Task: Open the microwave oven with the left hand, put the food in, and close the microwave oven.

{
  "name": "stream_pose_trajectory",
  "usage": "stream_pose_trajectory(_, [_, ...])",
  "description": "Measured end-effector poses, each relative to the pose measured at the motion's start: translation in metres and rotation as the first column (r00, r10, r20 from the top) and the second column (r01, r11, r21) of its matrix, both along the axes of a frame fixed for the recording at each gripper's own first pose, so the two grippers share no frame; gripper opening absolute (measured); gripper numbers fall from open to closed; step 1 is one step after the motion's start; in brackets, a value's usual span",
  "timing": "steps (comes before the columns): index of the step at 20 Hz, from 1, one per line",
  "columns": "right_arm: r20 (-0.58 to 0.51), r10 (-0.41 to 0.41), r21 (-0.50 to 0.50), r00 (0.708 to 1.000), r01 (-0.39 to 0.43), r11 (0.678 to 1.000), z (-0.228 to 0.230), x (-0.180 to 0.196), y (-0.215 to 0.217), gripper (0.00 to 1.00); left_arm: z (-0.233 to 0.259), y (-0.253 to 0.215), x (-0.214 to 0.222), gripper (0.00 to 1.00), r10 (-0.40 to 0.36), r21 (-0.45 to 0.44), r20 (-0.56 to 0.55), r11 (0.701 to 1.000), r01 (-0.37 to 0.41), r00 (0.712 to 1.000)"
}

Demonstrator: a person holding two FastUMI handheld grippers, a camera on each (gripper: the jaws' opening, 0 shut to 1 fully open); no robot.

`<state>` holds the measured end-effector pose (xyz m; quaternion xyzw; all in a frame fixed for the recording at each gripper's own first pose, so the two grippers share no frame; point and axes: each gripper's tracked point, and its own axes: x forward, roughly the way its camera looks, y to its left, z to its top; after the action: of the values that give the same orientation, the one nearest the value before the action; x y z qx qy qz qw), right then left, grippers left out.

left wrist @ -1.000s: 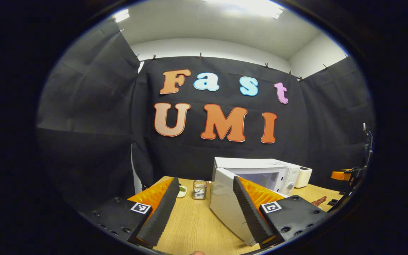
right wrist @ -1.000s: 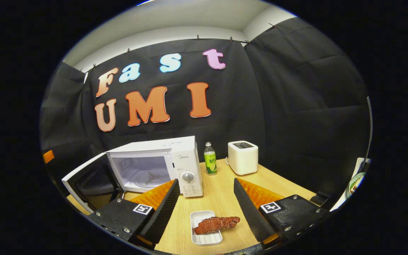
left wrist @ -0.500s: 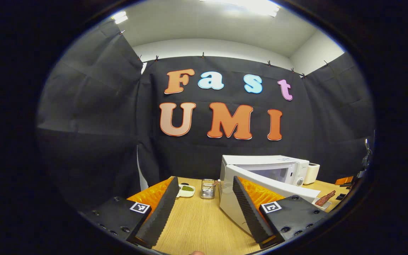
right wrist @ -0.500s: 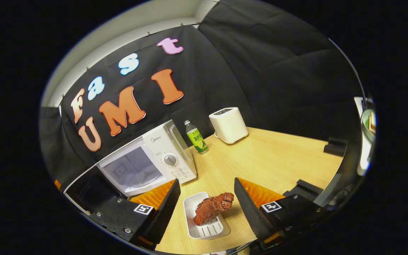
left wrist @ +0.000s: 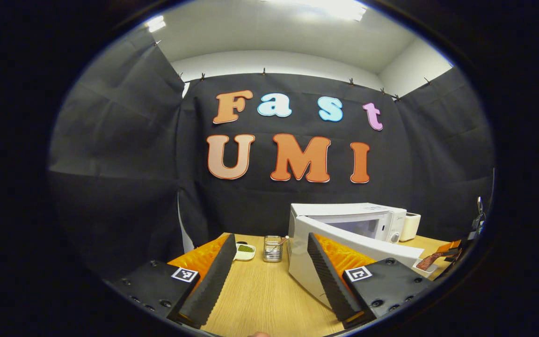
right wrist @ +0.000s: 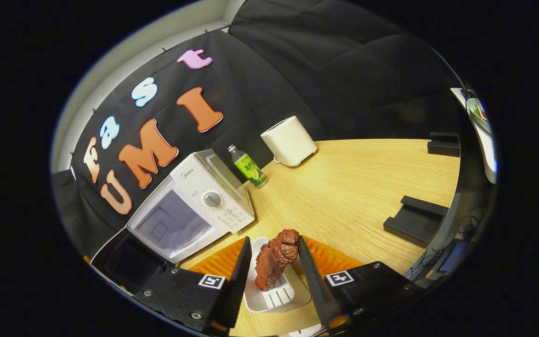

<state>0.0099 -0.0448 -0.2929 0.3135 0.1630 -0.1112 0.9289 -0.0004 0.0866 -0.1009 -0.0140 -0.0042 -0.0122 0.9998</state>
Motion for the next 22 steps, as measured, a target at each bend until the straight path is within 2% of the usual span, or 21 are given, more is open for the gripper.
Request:
stream_pose_trajectory(1, [-0.009, -0.004, 0.007, 1.000, 0.004, 1.000, -0.002, 0.000, -0.003, 0.45, 0.000, 0.001, 0.002, 0.98, 0.005, -0.003, -0.003, 1.000, -0.005, 1.000])
stream_pose_trajectory(2, [-0.020, -0.007, 0.013, 1.000, 0.007, 1.000, -0.003, 0.001, -0.003, 0.49, -0.001, 0.002, 0.005, 0.98, 0.006, -0.006, -0.005, 1.000, -0.006, 1.000])
stream_pose_trajectory(3, [-0.026, -0.007, 0.022, 1.000, 0.008, 1.000, -0.004, 0.001, -0.004, 0.39, -0.003, 0.001, 0.005, 0.98, 0.004, -0.010, -0.009, 1.000, -0.004, 1.000])
stream_pose_trajectory(4, [-0.020, -0.002, 0.038, 1.000, 0.003, 0.999, 0.000, -0.001, -0.002, 0.32, -0.005, 0.000, 0.007, 0.98, -0.001, -0.015, -0.016, 1.000, 0.001, 1.000])
stream_pose_trajectory(5, [0.000, 0.006, 0.058, 1.000, -0.006, 0.998, 0.004, 0.000, 0.000, 0.28, -0.007, -0.002, 0.007, 0.95, -0.007, -0.017, -0.024, 1.000, 0.006, 1.000])
stream_pose_trajectory(7, [0.045, 0.015, 0.103, 0.999, -0.019, 0.995, 0.019, 0.000, 0.004, 0.20, -0.011, -0.004, 0.006, 0.98, -0.012, -0.017, -0.035, 1.000, 0.011, 0.999])
stream_pose_trajectory(10, [0.061, 0.034, 0.082, 0.998, -0.039, 0.996, 0.024, 0.002, 0.011, 0.10, -0.011, -0.002, 0.007, 0.96, -0.010, -0.017, -0.038, 1.000, 0.009, 0.999])
stream_pose_trajectory(12, [0.068, 0.044, 0.052, 0.997, -0.048, 0.998, 0.033, -0.001, 0.010, 0.14, -0.009, 0.002, 0.009, 0.96, 0.001, -0.014, -0.036, 1.000, -0.002, 0.999])
stream_pose_trajectory(14, [0.080, 0.040, 0.031, 0.996, -0.043, 0.999, 0.043, -0.002, 0.008, 0.14, -0.009, 0.004, 0.006, 0.98, 0.013, -0.009, -0.032, 1.000, -0.013, 0.999])
stream_pose_trajectory(16, [0.097, 0.032, 0.011, 0.995, -0.033, 0.999, 0.056, 0.000, 0.006, 0.14, -0.008, 0.005, 0.006, 0.95, 0.017, -0.005, -0.029, 1.000, -0.018, 0.999])
stream_pose_trajectory(18, [0.105, 0.033, -0.003, 0.994, -0.033, 0.999, 0.067, -0.001, 0.007, 0.09, -0.007, 0.004, 0.007, 0.98, 0.015, -0.007, -0.031, 1.000, -0.015, 0.999])
stream_pose_trajectory(22, [0.152, 0.041, 0.024, 0.987, -0.045, 0.999, 0.093, 0.006, 0.019, 0.09, -0.008, 0.004, 0.004, 0.95, 0.018, -0.008, -0.030, 1.000, -0.019, 0.999])
